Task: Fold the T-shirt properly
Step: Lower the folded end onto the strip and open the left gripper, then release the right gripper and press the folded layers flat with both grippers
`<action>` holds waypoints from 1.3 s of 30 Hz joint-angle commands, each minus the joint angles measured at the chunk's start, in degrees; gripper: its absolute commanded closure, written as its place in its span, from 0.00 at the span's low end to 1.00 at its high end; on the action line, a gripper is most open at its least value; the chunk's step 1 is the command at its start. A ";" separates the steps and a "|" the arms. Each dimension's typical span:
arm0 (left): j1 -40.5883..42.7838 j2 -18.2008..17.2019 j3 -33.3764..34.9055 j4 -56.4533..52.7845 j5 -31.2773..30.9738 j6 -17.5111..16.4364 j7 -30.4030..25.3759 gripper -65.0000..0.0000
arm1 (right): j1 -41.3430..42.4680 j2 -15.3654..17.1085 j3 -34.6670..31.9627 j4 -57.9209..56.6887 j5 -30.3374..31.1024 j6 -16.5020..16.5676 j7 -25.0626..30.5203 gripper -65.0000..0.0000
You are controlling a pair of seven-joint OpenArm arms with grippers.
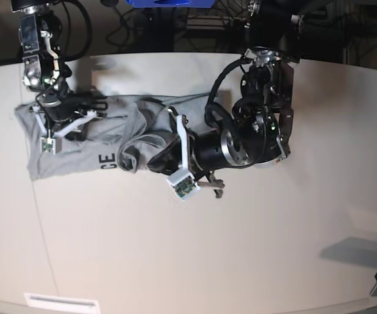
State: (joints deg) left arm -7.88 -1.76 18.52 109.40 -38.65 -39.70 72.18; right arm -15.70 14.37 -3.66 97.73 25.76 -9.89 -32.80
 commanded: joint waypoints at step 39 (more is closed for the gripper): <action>9.24 -3.38 0.51 -5.98 32.54 -0.30 -1.19 1.00 | -0.08 0.09 -0.08 9.48 0.13 -0.35 -1.27 0.78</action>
State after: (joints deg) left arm 2.35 -4.91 18.96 102.94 -6.22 -39.75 70.85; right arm -16.23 14.22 -3.79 105.82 25.69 -10.50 -35.46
